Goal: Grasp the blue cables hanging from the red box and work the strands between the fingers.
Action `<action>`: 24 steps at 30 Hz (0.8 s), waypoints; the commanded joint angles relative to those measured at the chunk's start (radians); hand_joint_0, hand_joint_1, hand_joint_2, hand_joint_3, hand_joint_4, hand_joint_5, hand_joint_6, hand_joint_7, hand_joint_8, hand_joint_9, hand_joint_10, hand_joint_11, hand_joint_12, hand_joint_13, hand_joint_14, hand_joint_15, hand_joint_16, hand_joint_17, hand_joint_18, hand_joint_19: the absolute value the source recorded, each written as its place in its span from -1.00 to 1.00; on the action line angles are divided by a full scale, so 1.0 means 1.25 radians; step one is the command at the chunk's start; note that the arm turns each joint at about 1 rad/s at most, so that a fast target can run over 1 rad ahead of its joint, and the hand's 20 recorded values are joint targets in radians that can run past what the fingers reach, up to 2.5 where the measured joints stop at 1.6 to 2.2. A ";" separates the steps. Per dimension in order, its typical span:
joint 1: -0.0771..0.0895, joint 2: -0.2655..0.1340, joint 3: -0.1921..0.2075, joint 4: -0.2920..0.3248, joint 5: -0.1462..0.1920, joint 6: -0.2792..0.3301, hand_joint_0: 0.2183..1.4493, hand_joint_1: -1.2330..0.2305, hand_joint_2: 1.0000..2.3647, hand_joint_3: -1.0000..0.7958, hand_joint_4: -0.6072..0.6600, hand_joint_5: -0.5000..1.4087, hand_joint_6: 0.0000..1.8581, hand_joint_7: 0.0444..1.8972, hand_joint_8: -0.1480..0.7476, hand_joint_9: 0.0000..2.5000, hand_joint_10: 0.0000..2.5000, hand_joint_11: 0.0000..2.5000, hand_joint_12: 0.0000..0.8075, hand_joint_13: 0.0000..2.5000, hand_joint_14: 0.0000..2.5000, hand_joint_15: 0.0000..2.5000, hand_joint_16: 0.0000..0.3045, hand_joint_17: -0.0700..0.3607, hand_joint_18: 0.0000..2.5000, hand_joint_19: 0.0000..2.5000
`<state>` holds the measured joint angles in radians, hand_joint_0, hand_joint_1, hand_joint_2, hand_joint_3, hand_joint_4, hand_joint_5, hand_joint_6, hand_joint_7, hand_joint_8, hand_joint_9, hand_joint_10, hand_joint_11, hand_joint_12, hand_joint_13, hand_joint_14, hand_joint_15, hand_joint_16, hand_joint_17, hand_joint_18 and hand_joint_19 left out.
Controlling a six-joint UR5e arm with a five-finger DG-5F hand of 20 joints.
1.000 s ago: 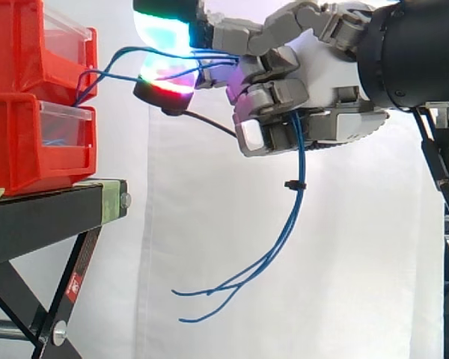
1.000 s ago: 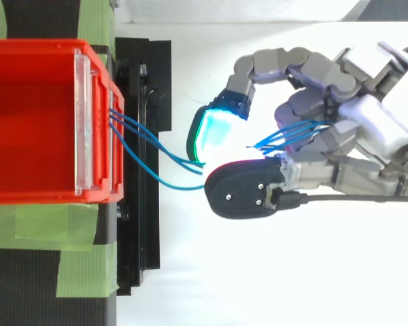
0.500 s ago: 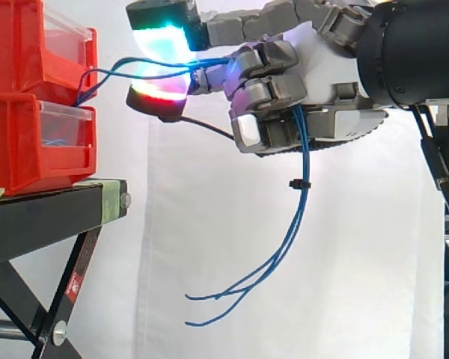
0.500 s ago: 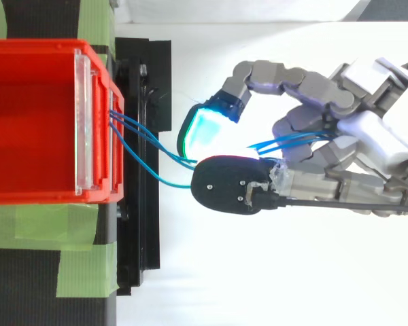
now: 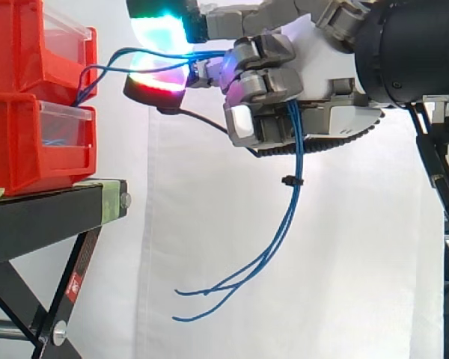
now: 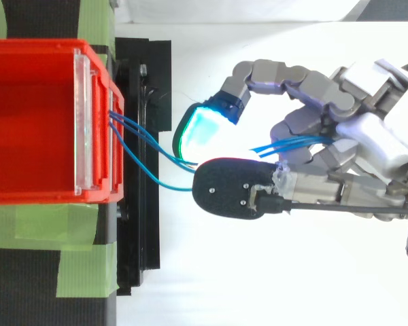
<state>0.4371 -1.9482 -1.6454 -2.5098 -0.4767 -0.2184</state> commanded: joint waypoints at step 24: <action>0.004 0.000 0.000 -0.021 -0.059 0.013 -0.02 -0.38 -1.00 -0.94 0.33 -0.53 -0.03 0.16 0.55 0.06 1.00 1.00 0.66 0.35 1.00 0.55 0.32 0.03 0.56 -0.43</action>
<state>0.4422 -1.9482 -1.6456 -2.5357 -0.5516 -0.2058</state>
